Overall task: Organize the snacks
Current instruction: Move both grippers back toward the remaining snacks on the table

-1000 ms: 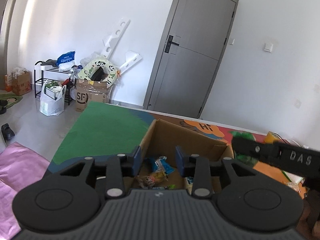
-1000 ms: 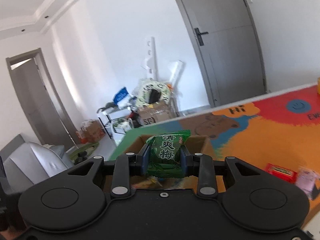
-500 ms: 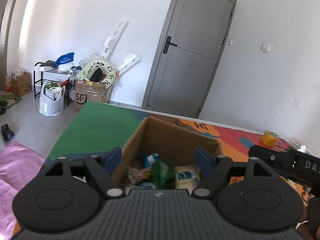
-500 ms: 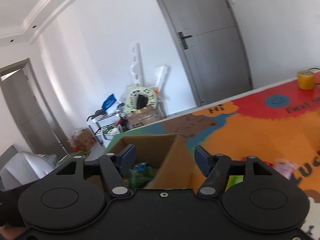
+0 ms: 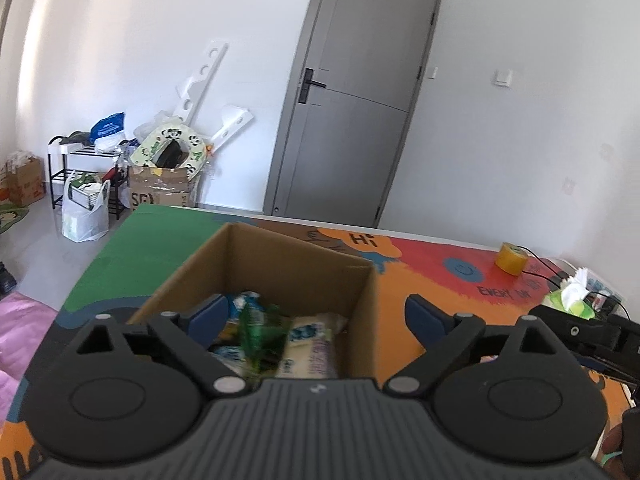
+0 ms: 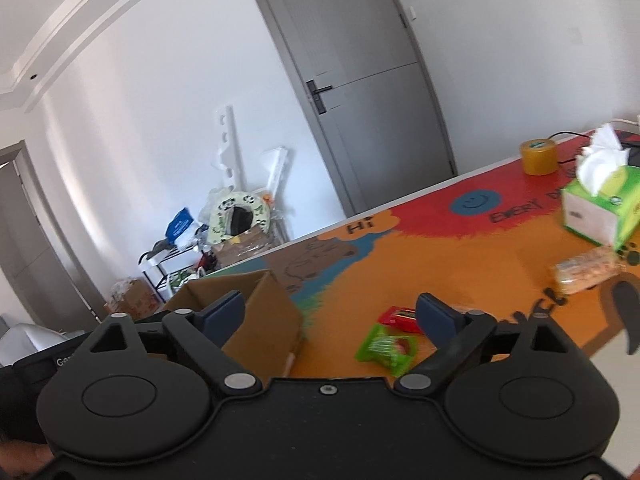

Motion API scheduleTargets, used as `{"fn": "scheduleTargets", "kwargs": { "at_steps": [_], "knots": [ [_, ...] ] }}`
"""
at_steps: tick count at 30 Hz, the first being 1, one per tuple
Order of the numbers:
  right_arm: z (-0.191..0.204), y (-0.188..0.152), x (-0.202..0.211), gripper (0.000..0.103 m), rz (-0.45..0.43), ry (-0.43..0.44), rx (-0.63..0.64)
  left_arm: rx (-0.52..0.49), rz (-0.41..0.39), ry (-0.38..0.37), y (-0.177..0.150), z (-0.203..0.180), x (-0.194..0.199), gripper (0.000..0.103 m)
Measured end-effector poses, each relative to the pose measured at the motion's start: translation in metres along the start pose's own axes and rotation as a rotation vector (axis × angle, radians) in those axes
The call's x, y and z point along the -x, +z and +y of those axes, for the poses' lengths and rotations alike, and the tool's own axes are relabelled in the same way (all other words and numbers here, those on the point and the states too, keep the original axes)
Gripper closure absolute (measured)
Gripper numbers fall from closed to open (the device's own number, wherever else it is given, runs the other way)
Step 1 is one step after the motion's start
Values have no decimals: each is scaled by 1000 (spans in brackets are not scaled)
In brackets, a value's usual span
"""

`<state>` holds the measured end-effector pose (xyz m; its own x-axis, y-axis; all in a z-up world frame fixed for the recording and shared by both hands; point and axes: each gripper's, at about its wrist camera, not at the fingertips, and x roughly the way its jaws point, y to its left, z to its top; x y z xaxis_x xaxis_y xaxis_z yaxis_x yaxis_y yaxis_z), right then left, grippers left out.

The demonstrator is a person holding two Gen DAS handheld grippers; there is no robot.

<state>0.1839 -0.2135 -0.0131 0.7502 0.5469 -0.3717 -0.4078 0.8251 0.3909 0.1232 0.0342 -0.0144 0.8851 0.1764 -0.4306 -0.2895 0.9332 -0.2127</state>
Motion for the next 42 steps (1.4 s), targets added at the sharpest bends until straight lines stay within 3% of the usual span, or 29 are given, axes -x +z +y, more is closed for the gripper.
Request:
{"fn": "scheduleTargets", "kwargs": {
  "at_steps": [5,18,29,42],
  "knots": [
    [-18,-1,13,3,-17,-28,-23,-18,2,-32,-5,-18,3,7],
    [-69,-1,44,2,-53,-89,-79,-90,37,-129,-17,-67,5,7],
    [-104,-5,55,2,-61,-153,-106,-135,61,-150,-27,-104,-10,7],
    [-140,-8,34,2,-35,-226,-144,-146,105,-152,-42,-123,-46,8]
  ]
}}
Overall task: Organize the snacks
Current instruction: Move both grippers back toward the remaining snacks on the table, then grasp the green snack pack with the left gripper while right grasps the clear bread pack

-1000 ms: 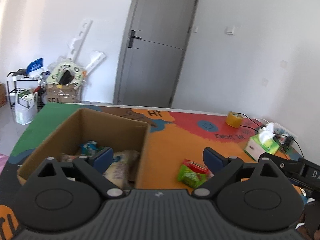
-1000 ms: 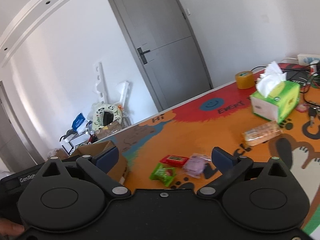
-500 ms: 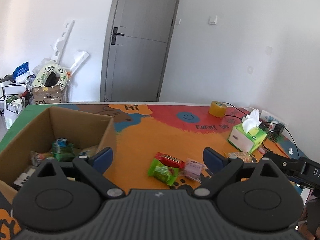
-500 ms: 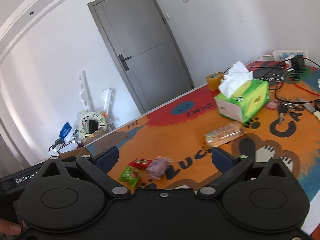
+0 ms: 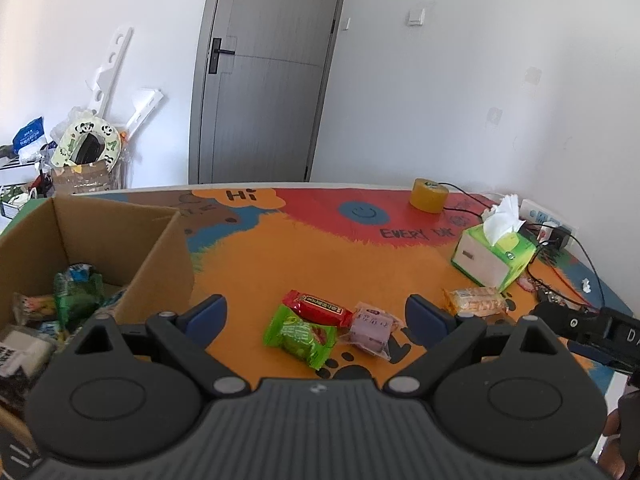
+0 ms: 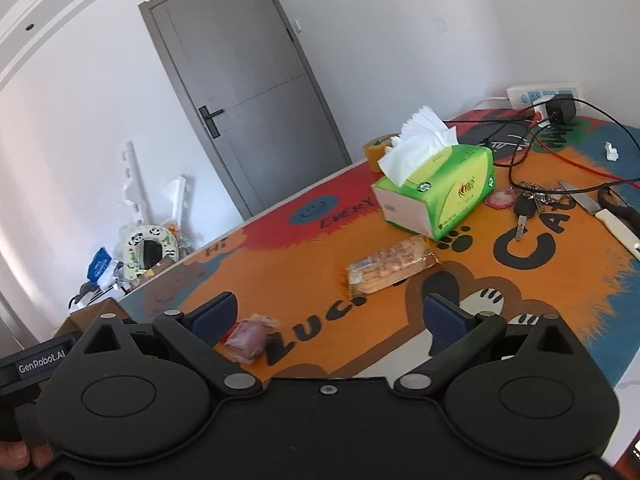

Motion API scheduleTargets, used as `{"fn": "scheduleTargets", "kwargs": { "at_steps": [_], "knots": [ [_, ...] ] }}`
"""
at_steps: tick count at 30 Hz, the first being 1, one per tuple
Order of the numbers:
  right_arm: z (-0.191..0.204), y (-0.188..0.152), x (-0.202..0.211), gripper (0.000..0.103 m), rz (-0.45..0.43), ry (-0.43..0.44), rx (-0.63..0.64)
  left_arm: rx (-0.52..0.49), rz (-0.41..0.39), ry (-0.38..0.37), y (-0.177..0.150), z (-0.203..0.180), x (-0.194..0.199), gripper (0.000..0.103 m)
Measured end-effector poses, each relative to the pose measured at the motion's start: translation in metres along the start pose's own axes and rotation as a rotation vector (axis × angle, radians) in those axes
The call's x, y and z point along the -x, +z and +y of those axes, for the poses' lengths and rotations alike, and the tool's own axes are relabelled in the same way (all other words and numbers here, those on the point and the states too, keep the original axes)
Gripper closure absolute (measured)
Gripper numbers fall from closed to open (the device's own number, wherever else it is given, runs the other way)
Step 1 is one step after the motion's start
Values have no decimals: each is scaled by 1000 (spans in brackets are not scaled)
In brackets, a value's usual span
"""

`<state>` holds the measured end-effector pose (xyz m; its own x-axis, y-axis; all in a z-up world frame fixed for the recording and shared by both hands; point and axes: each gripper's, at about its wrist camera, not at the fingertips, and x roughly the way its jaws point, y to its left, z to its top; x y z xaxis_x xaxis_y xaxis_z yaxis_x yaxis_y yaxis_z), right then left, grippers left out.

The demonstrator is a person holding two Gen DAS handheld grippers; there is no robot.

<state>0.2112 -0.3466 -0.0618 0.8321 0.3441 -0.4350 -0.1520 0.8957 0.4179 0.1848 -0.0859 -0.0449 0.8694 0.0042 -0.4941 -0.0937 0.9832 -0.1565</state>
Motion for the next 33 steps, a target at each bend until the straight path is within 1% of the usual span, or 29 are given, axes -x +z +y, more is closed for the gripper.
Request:
{"fn": "scheduleTargets", "kwargs": {
  "at_steps": [3,6,8,11,17,23,27,28,29,30,32,33],
  "knots": [
    [-3,1,-9,2,7,-3,-7,4,7,16,-1,0,-12,10],
    [-6,2,-17,2,12,-3,-14,-2,16,38,-2,0,-23,16],
    [-8,3,-23,3,18,-2,-17,3,32,46,-4,1,-32,22],
    [-11,5,-33,4,28,-8,-21,8,57,59,-6,2,-44,28],
    [-17,6,-52,6,52,-10,-32,5,98,89,-12,3,-67,30],
    [-21,8,-72,7,72,-15,-35,2,115,123,-15,5,-83,31],
    [-23,12,-86,7,80,-31,-42,-6,131,130,-17,5,-92,32],
    [-23,13,-89,7,81,-36,-43,-9,138,126,-19,4,-93,39],
    [-23,14,-93,7,84,-42,-44,-12,144,120,-19,3,-95,48],
    [-23,15,-97,7,87,-47,-46,-14,155,114,-20,3,-96,54],
    [-22,17,-104,7,88,-57,-43,-19,146,99,-22,4,-96,78],
    [-22,18,-107,7,87,-65,-39,-5,148,90,-22,5,-96,78]
  ]
}}
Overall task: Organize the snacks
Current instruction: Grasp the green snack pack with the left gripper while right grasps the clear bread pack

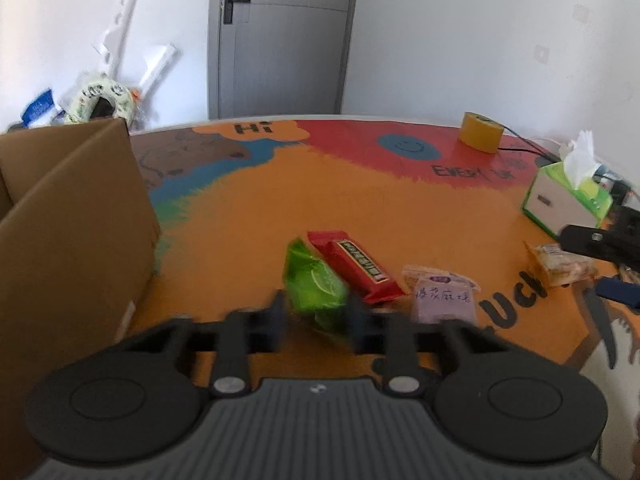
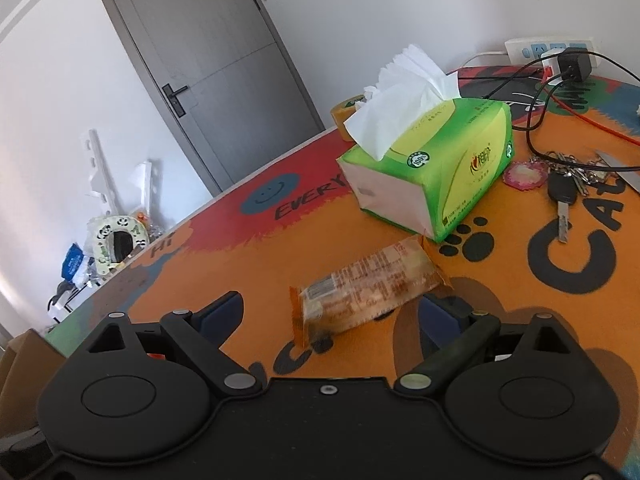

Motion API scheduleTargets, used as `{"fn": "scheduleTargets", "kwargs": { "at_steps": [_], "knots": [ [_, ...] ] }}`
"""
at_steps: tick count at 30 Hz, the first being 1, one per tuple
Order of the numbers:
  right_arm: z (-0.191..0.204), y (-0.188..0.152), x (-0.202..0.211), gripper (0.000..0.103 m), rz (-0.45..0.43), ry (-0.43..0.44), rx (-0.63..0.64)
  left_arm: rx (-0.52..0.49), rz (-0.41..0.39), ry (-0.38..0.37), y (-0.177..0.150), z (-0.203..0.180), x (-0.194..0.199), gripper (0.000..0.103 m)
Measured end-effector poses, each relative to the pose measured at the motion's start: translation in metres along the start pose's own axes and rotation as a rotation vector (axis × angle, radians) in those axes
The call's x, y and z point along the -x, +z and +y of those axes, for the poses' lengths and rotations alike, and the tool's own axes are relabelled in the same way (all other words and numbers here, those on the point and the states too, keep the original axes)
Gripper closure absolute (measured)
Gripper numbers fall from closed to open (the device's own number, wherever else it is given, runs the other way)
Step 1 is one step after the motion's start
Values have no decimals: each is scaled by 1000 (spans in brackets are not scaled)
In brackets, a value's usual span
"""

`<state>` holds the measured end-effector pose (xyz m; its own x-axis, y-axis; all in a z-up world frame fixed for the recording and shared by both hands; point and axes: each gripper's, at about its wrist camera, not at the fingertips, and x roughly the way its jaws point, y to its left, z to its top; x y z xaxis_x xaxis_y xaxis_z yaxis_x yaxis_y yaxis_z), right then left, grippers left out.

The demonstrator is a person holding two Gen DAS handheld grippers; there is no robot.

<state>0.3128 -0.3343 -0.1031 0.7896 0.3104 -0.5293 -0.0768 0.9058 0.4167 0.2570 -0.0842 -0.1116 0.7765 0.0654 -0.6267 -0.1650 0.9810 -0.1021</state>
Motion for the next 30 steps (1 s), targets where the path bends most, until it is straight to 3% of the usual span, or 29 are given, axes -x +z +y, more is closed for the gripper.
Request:
{"fn": "scheduleTargets", "kwargs": {
  "at_steps": [12,15,20,25,30],
  "knots": [
    [11,9,-33,8,9,-124,-21,41,-4,-47,6,9,-1,81],
    [13,7,-35,18,6,-162,-4,44,-6,-46,7,11,0,81],
    [8,5,-27,55,14,-194,12,50,-17,-42,6,12,4,81],
    [1,-1,-12,67,35,-148,7,56,-29,-48,5,12,12,81],
    [1,-13,5,67,45,-112,25,56,-33,-63,1,12,23,81]
  ]
}}
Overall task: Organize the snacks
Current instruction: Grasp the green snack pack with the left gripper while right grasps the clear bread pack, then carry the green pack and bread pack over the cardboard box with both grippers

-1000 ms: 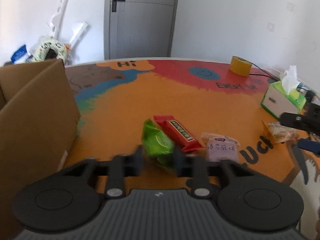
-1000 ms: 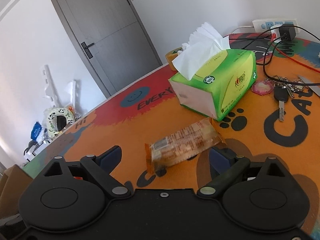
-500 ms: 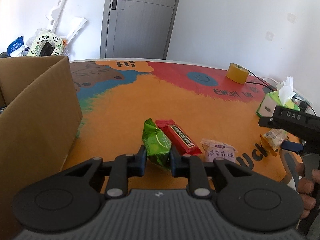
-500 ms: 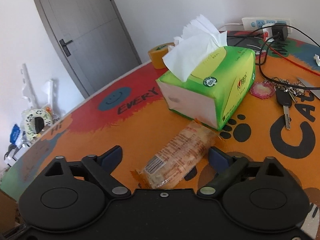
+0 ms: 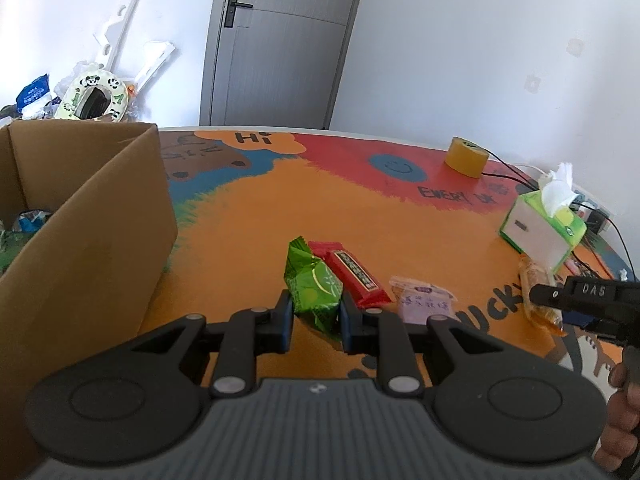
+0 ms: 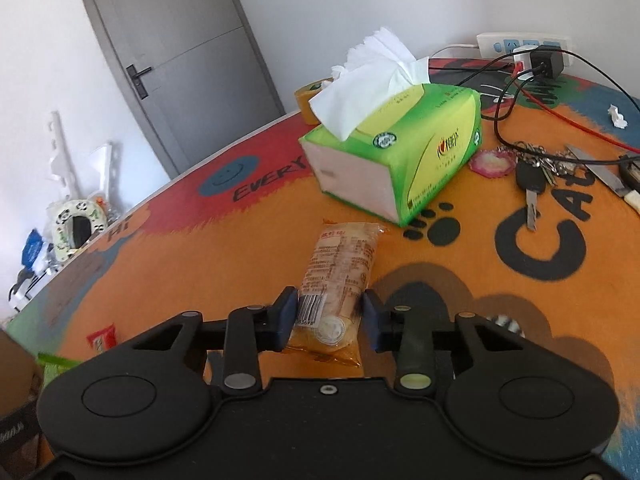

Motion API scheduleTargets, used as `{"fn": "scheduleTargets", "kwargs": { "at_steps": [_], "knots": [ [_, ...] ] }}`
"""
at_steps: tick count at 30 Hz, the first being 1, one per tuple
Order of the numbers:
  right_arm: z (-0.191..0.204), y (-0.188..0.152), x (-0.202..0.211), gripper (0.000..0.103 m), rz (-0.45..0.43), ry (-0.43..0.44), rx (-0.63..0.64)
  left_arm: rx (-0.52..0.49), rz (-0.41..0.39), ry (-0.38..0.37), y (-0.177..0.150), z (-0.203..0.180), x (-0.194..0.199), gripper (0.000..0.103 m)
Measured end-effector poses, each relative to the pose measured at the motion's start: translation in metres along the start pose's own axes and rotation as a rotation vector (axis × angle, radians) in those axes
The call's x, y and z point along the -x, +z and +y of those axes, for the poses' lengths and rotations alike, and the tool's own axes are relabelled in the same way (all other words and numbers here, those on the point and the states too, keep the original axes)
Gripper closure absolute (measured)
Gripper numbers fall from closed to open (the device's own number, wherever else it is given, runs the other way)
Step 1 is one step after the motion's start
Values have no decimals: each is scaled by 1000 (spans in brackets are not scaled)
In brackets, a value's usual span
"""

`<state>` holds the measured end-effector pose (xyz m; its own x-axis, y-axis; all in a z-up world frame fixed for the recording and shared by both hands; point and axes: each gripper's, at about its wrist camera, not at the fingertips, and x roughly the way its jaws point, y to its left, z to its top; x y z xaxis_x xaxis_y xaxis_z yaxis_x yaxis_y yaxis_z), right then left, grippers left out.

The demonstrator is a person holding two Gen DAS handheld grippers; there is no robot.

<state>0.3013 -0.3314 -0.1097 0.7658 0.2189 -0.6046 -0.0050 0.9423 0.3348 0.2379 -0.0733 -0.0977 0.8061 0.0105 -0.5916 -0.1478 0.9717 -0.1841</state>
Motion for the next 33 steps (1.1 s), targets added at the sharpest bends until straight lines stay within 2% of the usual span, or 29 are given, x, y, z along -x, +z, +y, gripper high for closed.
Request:
{"fn": "scheduleTargets", "kwargs": {
  "at_steps": [6,16,23,25,28,33],
  "knots": [
    [1,-15,19,67,12,54,55,-3,-9,-11,-4,0,12,81],
    [2,-26,47,69,-13,76,81,-1,-36,-37,-5,-1,32,81],
    [6,-33,52,68,4,17,112,-6,-50,-50,-9,1,43,81],
    [4,-35,49,66,11,-6,110,-7,-46,-49,-10,3,43,81],
    [7,-36,47,41,3,-32,120,-5,-40,-45,-10,5,40,81],
    [16,-38,37,41,5,-43,152,-2,-32,-42,-10,4,37,81]
  ]
}}
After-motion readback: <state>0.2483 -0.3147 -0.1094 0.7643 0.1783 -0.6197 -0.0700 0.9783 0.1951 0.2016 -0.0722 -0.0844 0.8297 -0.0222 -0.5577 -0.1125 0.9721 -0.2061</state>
